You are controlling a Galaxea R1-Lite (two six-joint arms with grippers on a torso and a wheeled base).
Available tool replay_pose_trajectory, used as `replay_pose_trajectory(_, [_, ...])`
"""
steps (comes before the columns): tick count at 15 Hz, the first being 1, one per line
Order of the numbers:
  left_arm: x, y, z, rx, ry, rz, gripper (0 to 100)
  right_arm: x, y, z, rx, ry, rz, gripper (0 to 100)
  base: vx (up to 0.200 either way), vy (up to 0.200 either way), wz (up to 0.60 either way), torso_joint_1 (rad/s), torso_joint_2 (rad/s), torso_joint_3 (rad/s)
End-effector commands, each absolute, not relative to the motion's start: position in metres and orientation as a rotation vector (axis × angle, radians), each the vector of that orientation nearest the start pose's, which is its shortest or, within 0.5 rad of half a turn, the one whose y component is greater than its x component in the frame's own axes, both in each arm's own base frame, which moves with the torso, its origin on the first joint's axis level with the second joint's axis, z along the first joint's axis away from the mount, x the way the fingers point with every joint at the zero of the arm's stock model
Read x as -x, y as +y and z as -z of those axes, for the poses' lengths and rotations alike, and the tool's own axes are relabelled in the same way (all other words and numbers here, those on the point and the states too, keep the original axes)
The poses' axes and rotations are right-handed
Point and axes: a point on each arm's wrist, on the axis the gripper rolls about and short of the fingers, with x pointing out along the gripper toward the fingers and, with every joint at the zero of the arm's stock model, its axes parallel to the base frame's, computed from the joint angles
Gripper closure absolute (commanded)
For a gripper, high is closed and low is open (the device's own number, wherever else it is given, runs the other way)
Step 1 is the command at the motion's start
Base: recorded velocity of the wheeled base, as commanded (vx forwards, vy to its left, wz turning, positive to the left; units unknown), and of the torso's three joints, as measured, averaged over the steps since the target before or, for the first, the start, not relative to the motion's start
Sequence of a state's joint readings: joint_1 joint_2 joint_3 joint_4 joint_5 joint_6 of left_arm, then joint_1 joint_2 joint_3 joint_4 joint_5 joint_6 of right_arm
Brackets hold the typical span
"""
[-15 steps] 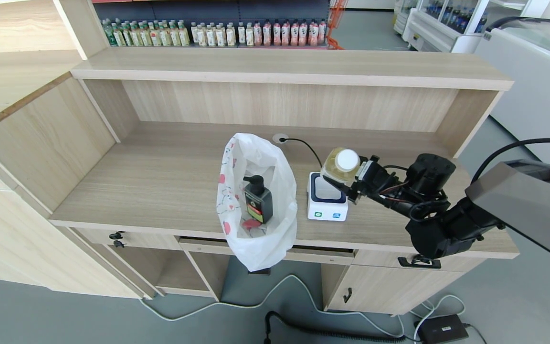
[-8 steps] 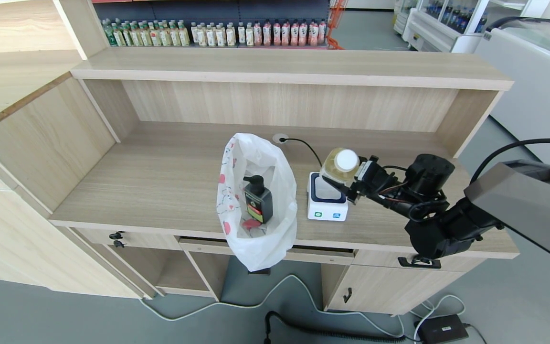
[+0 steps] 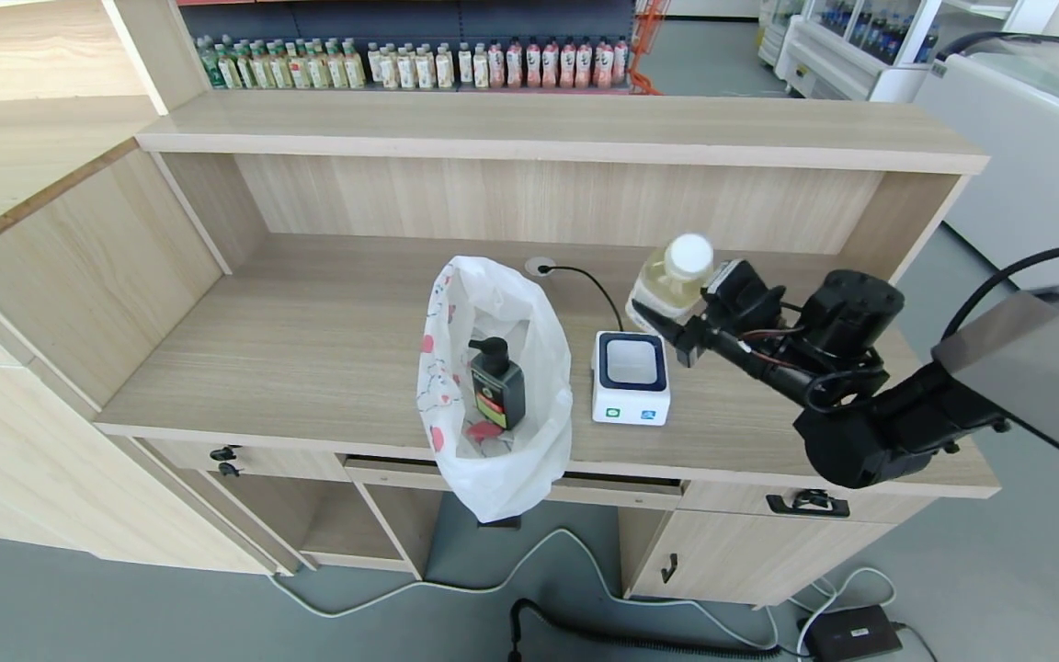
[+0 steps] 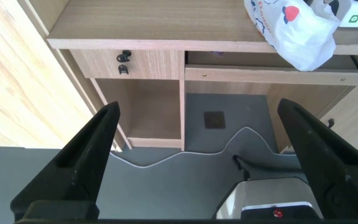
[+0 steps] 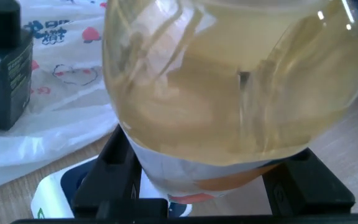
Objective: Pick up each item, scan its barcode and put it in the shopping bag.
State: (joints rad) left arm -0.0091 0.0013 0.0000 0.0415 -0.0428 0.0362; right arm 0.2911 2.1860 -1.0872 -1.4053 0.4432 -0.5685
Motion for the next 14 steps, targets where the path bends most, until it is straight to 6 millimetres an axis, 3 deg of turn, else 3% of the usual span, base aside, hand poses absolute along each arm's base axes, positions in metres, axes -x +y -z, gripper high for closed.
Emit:
replay_pose_trajectory(1, [0.023,-0.001,-0.071,-0.035,0.042,0.053,0,-0.351,0.120,-0.204,0.388,-0.457,-0.477,100,0.000,0.000,0.00,0.000,0.00,0.000])
replay_pose_trajectory(4, [0.023,-0.001,-0.071,-0.035,0.042,0.053,0,-0.316,0.101,-0.222,0.202,-0.308,-0.329,100,0.000,0.000,0.00,0.000,0.00,0.000])
replay_pose_trajectory(6, [0.023,-0.001,-0.071,-0.035,0.042,0.053,0,-0.303,0.091,-0.226,0.170,-0.269,-0.301,100,0.000,0.000,0.00,0.000,0.00,0.000])
replay_pose_trajectory(14, [0.023,-0.001,-0.071,-0.035,0.042,0.053,0,-0.289,0.091,-0.242,0.075,-0.249,-0.326,100,0.000,0.200,0.00,0.004,0.00,0.005])
